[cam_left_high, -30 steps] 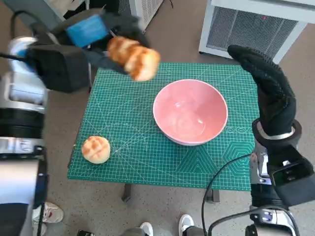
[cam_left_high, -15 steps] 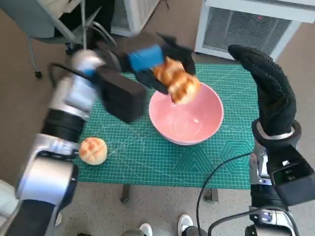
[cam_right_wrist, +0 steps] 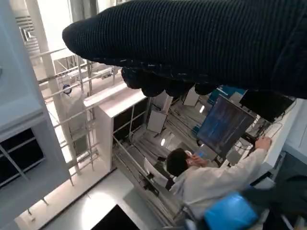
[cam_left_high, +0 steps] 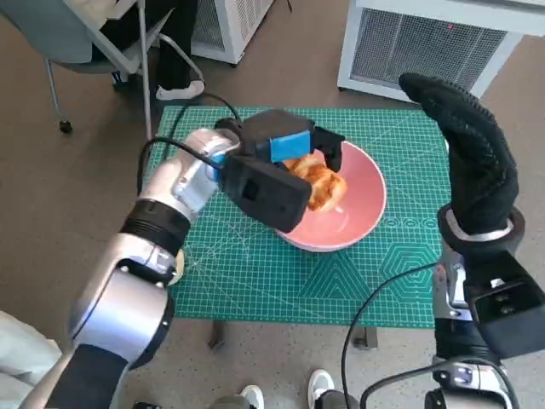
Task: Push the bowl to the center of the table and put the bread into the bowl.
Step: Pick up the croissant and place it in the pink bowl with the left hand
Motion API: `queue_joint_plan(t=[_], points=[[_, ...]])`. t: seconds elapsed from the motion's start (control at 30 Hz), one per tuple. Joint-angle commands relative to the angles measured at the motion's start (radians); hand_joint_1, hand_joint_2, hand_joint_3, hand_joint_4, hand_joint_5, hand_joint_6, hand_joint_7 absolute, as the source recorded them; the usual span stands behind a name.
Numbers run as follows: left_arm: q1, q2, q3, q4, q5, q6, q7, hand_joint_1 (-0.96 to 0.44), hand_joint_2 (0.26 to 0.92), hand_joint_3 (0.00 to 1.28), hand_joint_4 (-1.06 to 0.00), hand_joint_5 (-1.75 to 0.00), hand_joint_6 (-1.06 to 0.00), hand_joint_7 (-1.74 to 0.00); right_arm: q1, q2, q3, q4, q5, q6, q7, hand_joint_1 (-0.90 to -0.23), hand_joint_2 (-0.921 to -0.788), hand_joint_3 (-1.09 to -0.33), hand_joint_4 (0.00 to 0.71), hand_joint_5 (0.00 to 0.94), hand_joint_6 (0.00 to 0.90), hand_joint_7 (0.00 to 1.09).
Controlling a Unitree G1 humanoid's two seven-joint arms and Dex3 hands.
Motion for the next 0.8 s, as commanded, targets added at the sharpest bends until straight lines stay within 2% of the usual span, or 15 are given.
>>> queue_joint_plan(t=[0.03,0.1,0.17,0.37,0.67,0.8], points=[[-0.027,-0.019,-0.009,0.012,0.002,0.091,-0.085,-0.11,0.896,0.12,-0.27,-0.29,-0.22,-0.48,0.028,-0.013,-0.007,-0.012,-0.018,0.014,-0.010,-0.589,-0.921,-0.804,0.287,0.000,-0.001,0.60],[-0.027,-0.014,0.001,0.001,-0.014,0.107,-0.127,-0.17,0.900,0.07,-0.19,-0.12,-0.19,-0.31,0.030,-0.015,-0.008,-0.016,-0.020,0.016,-0.013,-0.586,-0.921,-0.805,0.286,0.000,-0.001,0.60],[-0.026,-0.007,0.017,-0.006,-0.034,0.112,-0.166,-0.23,0.903,0.06,-0.14,-0.06,-0.16,-0.24,0.032,-0.017,-0.010,-0.020,-0.025,0.016,-0.017,-0.582,-0.921,-0.806,0.285,0.000,-0.001,0.59],[-0.002,0.033,0.062,-0.033,-0.082,0.074,-0.205,-0.39,0.916,0.04,-0.04,-0.01,-0.08,-0.14,0.034,-0.018,-0.012,-0.026,-0.040,0.016,-0.027,-0.568,-0.921,-0.809,0.279,0.000,-0.001,0.58],[0.054,0.160,0.139,-0.155,-0.177,-0.049,-0.269,-0.53,0.921,0.06,0.00,0.00,-0.03,-0.10,0.029,-0.012,-0.007,-0.014,-0.050,0.009,-0.035,-0.566,-0.921,-0.812,0.279,0.000,-0.001,0.58],[0.099,0.221,0.188,-0.223,-0.244,-0.117,-0.309,-0.53,0.921,0.07,-0.03,-0.01,-0.08,-0.12,0.029,-0.010,-0.004,-0.013,-0.050,0.009,-0.036,-0.567,-0.921,-0.812,0.279,0.000,-0.001,0.58]])
